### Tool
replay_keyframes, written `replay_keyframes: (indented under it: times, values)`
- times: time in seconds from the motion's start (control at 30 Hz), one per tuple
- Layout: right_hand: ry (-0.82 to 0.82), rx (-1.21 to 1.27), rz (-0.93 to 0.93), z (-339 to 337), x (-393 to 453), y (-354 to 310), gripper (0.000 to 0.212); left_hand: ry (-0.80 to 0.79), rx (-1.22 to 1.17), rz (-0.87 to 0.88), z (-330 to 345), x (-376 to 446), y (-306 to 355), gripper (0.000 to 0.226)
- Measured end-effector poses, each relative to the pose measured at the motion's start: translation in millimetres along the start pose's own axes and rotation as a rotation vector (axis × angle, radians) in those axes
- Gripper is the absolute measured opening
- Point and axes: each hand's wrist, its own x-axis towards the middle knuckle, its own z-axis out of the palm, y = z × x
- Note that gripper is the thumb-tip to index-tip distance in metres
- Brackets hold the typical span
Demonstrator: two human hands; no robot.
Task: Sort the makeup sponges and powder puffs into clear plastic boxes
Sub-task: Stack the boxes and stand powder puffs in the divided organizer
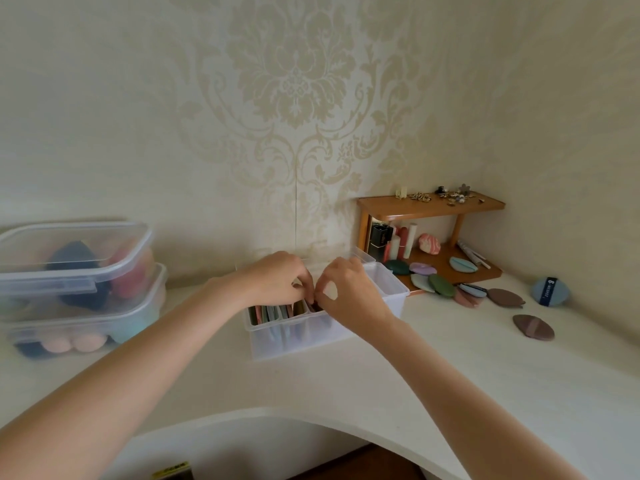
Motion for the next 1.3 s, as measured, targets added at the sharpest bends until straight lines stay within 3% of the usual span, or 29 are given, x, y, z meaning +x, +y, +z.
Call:
replay_keyframes:
  times: [0.1, 0.17, 0.3, 0.37, 0.43, 0.5, 0.6, 0.7, 0.8, 0.83, 0.9, 0.97, 1.1, 1.2, 1.3]
  values:
    - [-0.03, 0.104, 0.015, -7.5, 3.3, 14.2, 0.018, -0.029, -0.014, 0.005, -1.3, 2.9, -0.6, 0.038]
    - [0.055, 0.151, 0.054, -19.8, 8.7, 27.0, 0.018, -0.059, -0.043, 0.008, -2.9, 3.9, 0.3, 0.034]
    - [0.155, 0.077, 0.291, -45.5, 20.1, 64.7, 0.025, -0.086, -0.026, 0.024, -5.7, 5.4, 4.4, 0.024]
    - [0.061, -0.085, 0.357, -46.6, 23.7, 88.1, 0.029, -0.076, -0.068, 0.029, -6.7, 5.9, 3.3, 0.024]
    - [-0.138, -0.259, 0.385, -39.4, 26.2, 105.9, 0.033, -0.095, -0.079, 0.026, -8.9, 4.2, 1.8, 0.027]
    - [-0.269, -0.287, 0.445, -32.3, 26.8, 118.9, 0.035, -0.122, -0.049, 0.033, -9.4, 3.0, 3.7, 0.033]
    - [-0.305, -0.176, 0.571, -23.6, 29.4, 127.0, 0.046, -0.15, -0.017, 0.033, -13.0, 1.1, 9.6, 0.036]
    - [-0.394, -0.435, 0.428, -20.4, 28.2, 128.4, 0.039, -0.14, 0.009, 0.022, -14.6, 1.2, 9.7, 0.035]
    - [-0.263, -0.692, 0.218, -33.9, 25.7, 123.6, 0.029, -0.15, 0.032, 0.021, -12.2, 4.2, 8.8, 0.029]
    - [-0.132, -0.66, 0.187, -40.2, 25.3, 119.4, 0.027, -0.158, 0.034, 0.026, -10.7, 6.3, 8.6, 0.025]
    - [0.185, -0.371, 0.165, -54.1, 26.2, 102.9, 0.024, -0.166, 0.04, 0.035, -8.7, 9.5, 7.8, 0.017]
    - [0.349, -0.105, 0.116, -65.5, 24.7, 78.4, 0.019, -0.16, 0.054, 0.023, -6.4, 12.9, 9.9, 0.017]
    - [0.306, 0.154, 0.071, -61.0, 8.6, 24.0, 0.017, -0.132, 0.066, -0.018, 0.4, 17.0, 11.2, 0.015]
    - [0.201, 0.195, 0.077, -37.9, -2.4, -1.7, 0.027, -0.128, 0.039, -0.034, 2.1, 16.1, 10.6, 0.013]
    - [0.173, 0.223, 0.089, -20.8, -6.2, -8.2, 0.024, -0.144, 0.014, -0.078, 1.9, 14.5, 12.3, 0.022]
